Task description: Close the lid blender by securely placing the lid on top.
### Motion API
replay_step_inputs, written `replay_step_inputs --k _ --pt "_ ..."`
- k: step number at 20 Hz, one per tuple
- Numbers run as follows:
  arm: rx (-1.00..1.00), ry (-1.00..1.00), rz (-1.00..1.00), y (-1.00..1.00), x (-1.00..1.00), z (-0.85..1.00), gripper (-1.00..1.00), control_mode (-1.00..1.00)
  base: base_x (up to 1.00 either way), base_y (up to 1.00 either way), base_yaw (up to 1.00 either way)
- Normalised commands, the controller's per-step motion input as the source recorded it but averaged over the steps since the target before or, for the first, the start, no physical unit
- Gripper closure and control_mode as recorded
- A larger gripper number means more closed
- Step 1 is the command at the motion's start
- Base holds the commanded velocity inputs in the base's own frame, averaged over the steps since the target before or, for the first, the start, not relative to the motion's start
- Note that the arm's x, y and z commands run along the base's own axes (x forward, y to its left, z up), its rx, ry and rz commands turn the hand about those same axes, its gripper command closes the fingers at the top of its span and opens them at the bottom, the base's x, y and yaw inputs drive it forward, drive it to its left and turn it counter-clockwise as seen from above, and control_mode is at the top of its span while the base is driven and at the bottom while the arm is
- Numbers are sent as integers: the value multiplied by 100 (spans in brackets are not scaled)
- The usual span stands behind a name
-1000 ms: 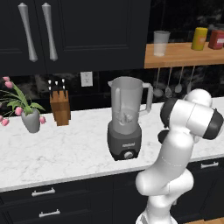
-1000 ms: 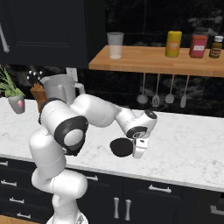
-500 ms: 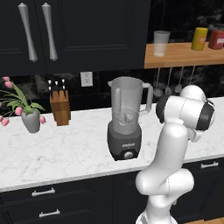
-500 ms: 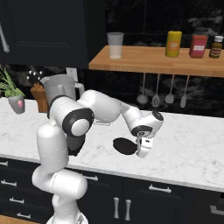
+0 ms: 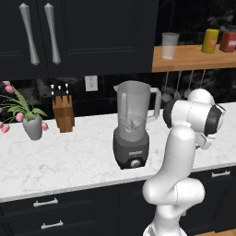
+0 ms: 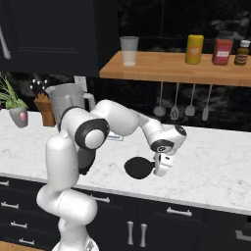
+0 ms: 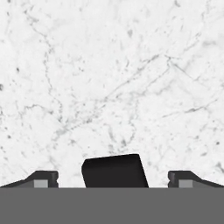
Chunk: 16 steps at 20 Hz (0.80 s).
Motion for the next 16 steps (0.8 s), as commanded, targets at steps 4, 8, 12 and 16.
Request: replay_step_inputs --k 4,8,12,16 --pt "0 0 0 10 5 -25 -100 -100 0 0 0" --pt "0 0 0 24 0 -26 100 -100 0 0 0" --pt "0 0 0 28 0 -27 100 -100 0 0 0" --pt "0 0 0 24 0 -26 100 -100 0 0 0"
